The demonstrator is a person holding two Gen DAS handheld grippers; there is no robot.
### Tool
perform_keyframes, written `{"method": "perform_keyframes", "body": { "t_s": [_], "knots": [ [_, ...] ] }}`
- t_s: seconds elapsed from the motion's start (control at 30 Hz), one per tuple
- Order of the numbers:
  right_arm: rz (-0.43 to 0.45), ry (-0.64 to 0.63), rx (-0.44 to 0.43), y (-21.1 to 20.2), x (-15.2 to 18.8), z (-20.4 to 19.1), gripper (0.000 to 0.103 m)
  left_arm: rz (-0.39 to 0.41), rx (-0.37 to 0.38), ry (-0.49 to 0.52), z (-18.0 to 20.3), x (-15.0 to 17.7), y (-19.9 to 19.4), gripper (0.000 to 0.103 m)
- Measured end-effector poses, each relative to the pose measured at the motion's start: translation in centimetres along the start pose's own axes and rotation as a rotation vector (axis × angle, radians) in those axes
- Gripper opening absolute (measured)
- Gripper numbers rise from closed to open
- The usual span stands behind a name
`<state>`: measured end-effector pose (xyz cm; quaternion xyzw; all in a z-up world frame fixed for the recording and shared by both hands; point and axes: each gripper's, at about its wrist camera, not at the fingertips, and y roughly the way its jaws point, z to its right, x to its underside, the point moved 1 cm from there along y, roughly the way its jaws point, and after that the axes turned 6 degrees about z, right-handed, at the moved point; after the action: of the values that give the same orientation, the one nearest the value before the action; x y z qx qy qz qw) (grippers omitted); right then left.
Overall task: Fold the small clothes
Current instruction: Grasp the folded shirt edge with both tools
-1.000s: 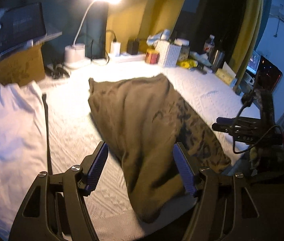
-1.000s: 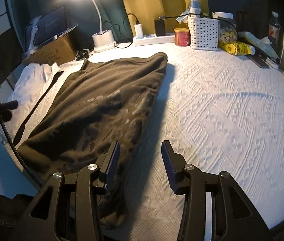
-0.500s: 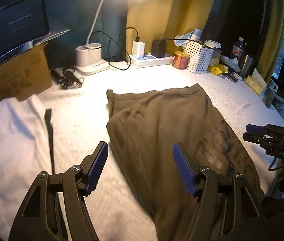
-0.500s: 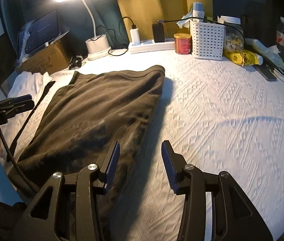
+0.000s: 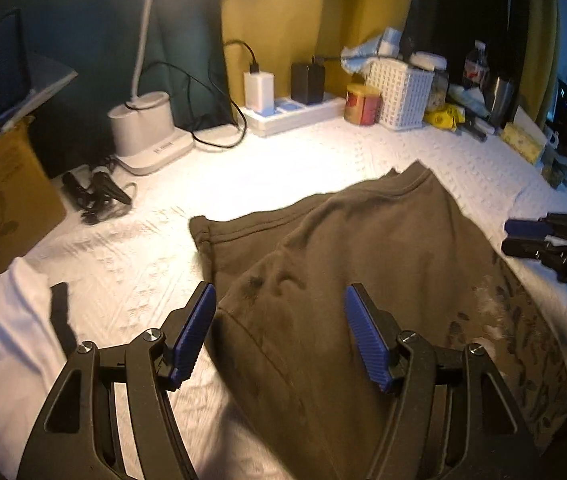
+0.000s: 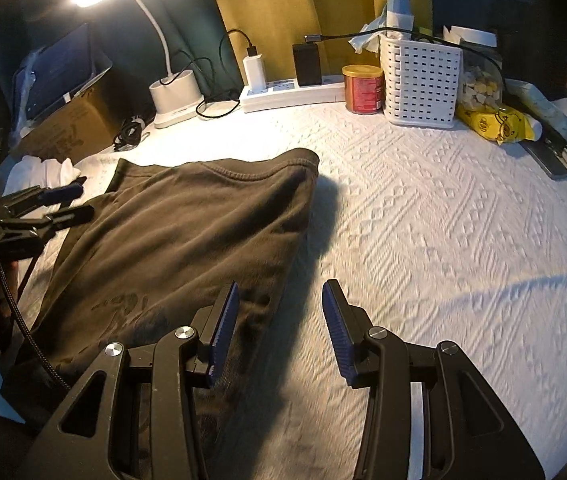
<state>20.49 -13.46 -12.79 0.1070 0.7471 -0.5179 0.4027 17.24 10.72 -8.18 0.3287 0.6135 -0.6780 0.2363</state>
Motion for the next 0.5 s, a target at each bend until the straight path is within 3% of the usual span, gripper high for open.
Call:
{"method": "perform_keyframes", "body": {
  "t_s": [0.07,0.1,0.2,0.23,0.3,0.5],
  "knots": [
    [0.000,-0.001,0.000,0.4,-0.4,0.2,0.046,-0.015,0.011,0.017,0.1,0.0,0.9,0.063],
    [0.000,-0.001,0.002,0.5,-0.6,0.3,0.046,-0.027,0.018,0.031,0.3,0.1,1.4,0.046],
    [0.003,0.003,0.009,1.1,-1.1,0.8,0.046,-0.064,0.034,0.041,0.3,0.3,2.6,0.011],
    [0.003,0.004,0.013,1.3,-1.3,1.0,0.046,-0.067,0.034,0.039,0.2,0.3,2.7,0.006],
    [0.003,0.006,0.018,1.7,-1.6,1.4,0.046,-0.063,0.038,0.026,-0.1,0.1,2.7,0.001],
    [-0.001,0.010,0.014,3.3,-2.7,2.2,0.046,-0.011,0.003,-0.015,-1.5,-0.9,1.8,0.000]
  ]
}}
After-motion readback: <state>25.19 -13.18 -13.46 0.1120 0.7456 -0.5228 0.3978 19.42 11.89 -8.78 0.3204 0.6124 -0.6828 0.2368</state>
